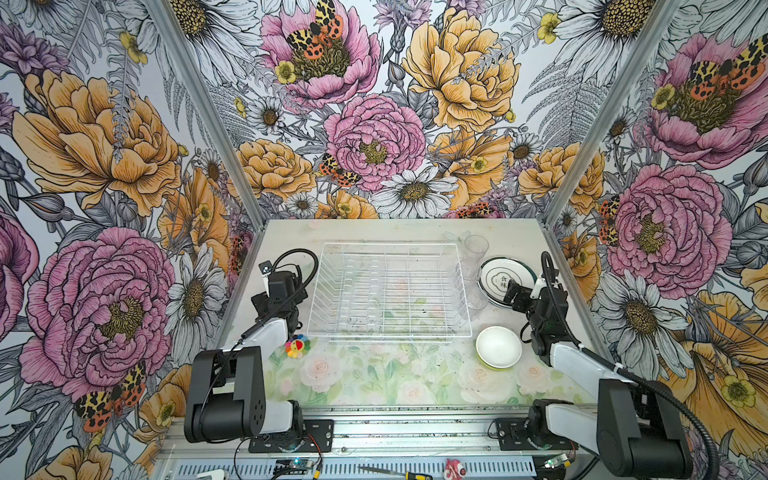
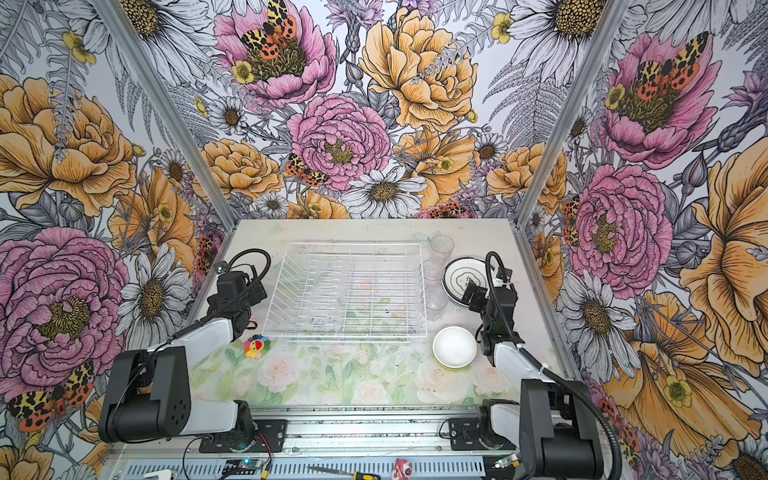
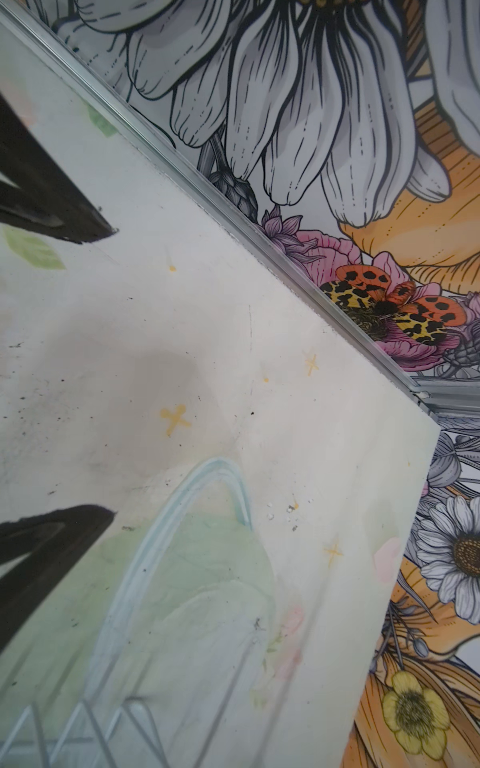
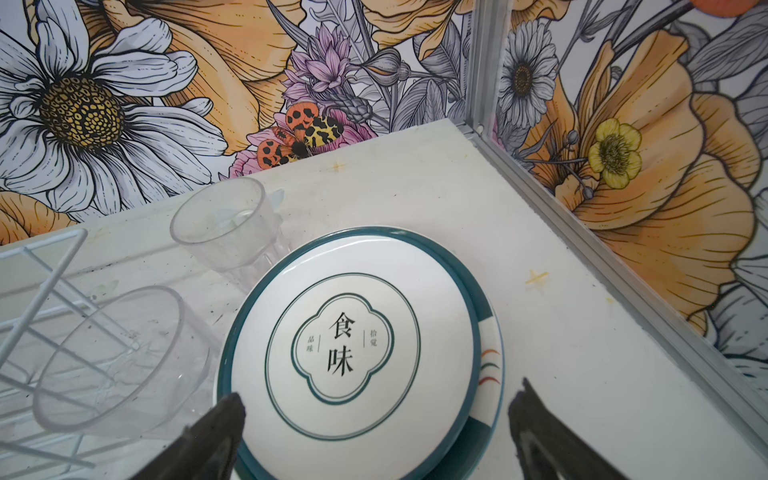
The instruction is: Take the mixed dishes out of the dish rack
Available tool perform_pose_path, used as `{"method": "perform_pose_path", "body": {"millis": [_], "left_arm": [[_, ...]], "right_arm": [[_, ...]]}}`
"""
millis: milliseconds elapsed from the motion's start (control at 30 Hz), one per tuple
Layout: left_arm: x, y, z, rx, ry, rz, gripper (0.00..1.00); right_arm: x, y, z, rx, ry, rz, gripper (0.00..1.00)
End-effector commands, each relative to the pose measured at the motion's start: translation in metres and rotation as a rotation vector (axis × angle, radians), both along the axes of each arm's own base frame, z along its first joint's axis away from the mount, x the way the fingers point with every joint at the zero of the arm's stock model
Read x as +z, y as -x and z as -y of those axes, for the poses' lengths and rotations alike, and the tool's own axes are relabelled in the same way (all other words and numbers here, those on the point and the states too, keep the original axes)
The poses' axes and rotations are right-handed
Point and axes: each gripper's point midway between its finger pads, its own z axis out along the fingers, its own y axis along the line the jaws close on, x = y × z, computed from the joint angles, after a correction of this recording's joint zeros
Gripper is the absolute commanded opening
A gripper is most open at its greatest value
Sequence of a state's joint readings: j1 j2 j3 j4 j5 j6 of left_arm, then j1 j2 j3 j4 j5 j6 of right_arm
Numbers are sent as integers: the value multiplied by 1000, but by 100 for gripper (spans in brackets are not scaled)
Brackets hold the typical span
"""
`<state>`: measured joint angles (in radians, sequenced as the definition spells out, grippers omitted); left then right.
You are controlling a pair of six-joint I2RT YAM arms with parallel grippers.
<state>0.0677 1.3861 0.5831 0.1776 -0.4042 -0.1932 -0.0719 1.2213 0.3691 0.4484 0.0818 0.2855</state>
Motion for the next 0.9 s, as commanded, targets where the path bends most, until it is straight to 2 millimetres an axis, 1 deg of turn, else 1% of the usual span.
{"method": "perform_pose_path", "body": {"millis": [0,200,300,500,633,867], "left_arm": [[6,-13,0,-28,-10,44,99],[6,-15,-9,-11,30,78,99],[8,-14,-10,-14,45,103,99],[9,-18,-5,-43,53,116,99],[12,-24,-4,-64,45,134,98],[13,-27,-4,-68,51,146,99]], "right_arm": [[13,-15,6,-19,28,65,99],[3,-26,5,-7,22,28,99],[4,-25,5,-5,23,36,99],[5,-24,5,-2,39,40,99],[8,-26,7,-2,71,49,99],[9,-31,12,-17,108,50,100]]}}
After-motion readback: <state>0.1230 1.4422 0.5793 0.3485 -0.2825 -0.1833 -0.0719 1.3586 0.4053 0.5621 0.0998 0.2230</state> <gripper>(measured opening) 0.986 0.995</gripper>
